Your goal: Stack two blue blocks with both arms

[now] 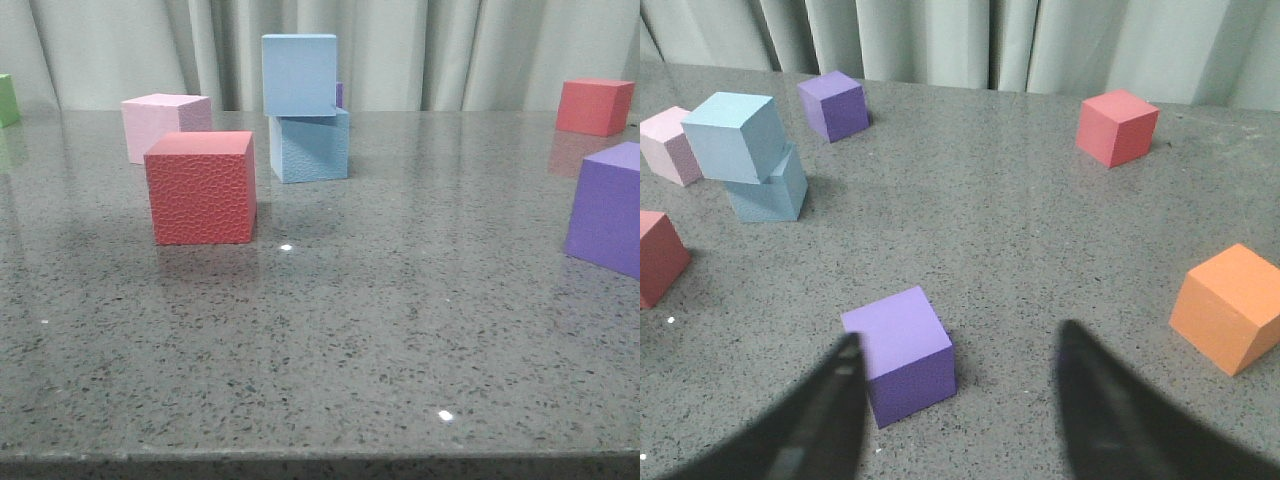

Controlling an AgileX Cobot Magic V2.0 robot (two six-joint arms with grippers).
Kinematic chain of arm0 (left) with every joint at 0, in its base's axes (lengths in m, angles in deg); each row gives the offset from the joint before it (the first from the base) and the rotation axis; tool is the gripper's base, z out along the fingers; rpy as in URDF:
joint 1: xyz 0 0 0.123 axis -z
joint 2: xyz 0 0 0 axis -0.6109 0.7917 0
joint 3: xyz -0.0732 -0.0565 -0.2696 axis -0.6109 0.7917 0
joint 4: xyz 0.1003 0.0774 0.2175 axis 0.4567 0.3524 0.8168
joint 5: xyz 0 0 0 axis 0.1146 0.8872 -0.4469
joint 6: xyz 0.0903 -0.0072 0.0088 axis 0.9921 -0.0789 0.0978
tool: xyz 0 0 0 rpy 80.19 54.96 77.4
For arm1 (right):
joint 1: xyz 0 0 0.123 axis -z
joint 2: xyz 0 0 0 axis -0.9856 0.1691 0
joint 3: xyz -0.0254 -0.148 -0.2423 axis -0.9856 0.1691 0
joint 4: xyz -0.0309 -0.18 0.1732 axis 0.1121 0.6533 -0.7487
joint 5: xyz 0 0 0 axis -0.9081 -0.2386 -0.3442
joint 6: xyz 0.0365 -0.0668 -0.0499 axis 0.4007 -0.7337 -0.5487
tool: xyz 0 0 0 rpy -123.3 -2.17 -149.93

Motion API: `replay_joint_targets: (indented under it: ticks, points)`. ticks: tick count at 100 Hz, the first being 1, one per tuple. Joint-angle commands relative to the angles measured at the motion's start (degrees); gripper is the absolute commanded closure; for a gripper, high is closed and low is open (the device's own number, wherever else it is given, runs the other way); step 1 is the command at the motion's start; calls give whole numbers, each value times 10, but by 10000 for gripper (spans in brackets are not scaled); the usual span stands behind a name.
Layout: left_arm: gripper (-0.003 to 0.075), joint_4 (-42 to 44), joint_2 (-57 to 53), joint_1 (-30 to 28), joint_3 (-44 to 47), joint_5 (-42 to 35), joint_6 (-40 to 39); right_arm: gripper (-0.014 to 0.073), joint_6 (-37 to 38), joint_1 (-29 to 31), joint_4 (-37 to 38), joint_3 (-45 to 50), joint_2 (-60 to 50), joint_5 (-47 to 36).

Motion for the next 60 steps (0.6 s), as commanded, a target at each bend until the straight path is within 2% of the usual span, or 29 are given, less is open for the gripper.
replay_joint_targets:
  ticks: [1,8,10,27,60]
  points:
    - [738,13,-51,4,25,-52,-7,499,1,1,24,-2,-9,-49]
    - [738,8,-86,4,61,-68,-7,686,1,1,24,5,-22,-51]
    - [738,7,-97,4,72,-74,-7,711,1,1,24,8,-25,-52]
    - [738,7,-191,4,175,-146,-7,706,1,1,24,33,-54,-58]
    - [738,-4,-365,4,358,-223,-8,706,1,1,24,111,-153,-105]
